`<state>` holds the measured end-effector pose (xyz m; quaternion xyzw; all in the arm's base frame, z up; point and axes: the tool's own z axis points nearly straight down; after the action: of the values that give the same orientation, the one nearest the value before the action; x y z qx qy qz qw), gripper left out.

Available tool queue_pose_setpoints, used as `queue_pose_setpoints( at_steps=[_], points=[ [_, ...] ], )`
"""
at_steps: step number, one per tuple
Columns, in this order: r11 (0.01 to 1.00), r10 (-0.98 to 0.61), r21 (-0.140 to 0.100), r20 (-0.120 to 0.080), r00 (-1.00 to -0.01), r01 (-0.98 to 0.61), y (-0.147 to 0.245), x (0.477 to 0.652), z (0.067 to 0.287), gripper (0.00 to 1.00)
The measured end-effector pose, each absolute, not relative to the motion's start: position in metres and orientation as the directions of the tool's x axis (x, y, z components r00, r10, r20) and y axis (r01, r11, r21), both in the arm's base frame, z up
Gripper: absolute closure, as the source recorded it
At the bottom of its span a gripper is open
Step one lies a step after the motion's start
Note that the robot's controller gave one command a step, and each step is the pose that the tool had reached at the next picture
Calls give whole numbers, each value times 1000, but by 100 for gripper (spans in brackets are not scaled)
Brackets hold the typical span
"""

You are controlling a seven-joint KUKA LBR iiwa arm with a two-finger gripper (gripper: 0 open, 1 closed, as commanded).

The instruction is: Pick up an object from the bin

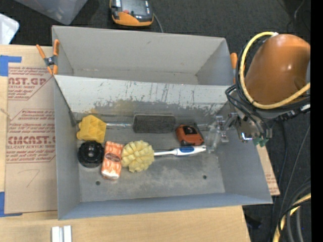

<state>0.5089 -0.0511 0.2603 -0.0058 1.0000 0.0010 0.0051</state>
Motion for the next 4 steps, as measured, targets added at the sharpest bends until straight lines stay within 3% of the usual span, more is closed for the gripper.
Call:
queue_pose_setpoints(
  at_steps=[1,2,3,4],
  points=[
    [990,-139,6,11,-990,-139,-71,485,184,0],
    [990,-139,4,5,-990,-139,-70,486,187,0],
    [978,-209,6,6,-978,-209,-83,489,176,0],
    [973,-229,5,3,-973,-229,-97,500,174,100]
  ],
)
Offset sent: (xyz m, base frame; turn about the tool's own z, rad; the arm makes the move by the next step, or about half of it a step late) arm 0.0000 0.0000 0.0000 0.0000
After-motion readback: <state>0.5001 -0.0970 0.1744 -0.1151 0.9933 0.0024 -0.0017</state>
